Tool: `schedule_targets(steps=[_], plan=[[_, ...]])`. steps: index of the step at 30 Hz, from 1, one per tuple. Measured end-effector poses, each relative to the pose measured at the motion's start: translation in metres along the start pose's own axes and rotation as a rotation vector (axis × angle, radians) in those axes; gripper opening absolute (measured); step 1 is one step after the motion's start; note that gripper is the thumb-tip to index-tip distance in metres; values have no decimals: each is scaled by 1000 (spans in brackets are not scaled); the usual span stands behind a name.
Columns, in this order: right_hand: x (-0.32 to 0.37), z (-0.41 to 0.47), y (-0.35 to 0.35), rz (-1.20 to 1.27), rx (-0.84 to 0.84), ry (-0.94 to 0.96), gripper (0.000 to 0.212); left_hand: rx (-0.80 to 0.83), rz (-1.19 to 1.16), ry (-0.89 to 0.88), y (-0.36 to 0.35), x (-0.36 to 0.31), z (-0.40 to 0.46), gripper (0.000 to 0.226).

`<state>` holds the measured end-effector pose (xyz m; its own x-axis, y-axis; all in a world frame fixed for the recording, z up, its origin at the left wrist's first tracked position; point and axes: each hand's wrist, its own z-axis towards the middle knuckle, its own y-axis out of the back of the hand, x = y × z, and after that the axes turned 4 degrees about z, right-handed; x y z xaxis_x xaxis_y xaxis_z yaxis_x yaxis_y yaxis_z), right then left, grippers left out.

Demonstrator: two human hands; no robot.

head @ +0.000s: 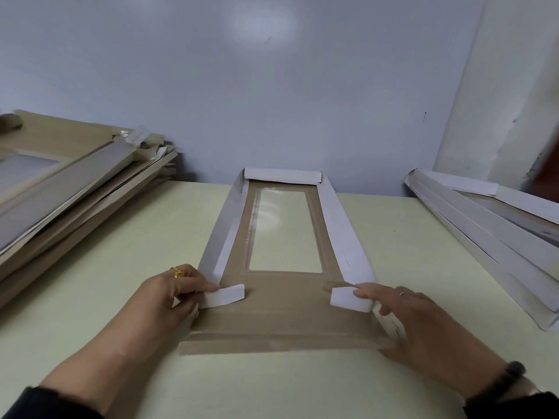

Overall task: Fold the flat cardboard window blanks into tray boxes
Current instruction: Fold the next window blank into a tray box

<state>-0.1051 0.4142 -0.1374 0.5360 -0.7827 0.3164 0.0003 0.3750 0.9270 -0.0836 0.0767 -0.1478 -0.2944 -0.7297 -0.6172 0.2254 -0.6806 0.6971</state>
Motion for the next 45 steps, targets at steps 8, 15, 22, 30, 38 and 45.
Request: schedule_targets(steps=[8,15,22,30,38,45], plan=[[-1,9,-13,338,-254,-119,30,196,-114,35,13,2,-1,76],[-3,17,-20,758,-365,-218,20,21,-242,146,-1,-3,2,16],[-2,20,-24,746,-420,-222,36,-114,-148,212,-16,-7,8,48],[3,16,-24,364,-336,-126,16,-244,43,98,-20,-9,11,30],[0,17,-26,34,-357,-43,15,-114,184,-56,-23,-1,10,23],[9,25,-25,-273,-379,162,35,21,215,-158,-22,-19,11,68]])
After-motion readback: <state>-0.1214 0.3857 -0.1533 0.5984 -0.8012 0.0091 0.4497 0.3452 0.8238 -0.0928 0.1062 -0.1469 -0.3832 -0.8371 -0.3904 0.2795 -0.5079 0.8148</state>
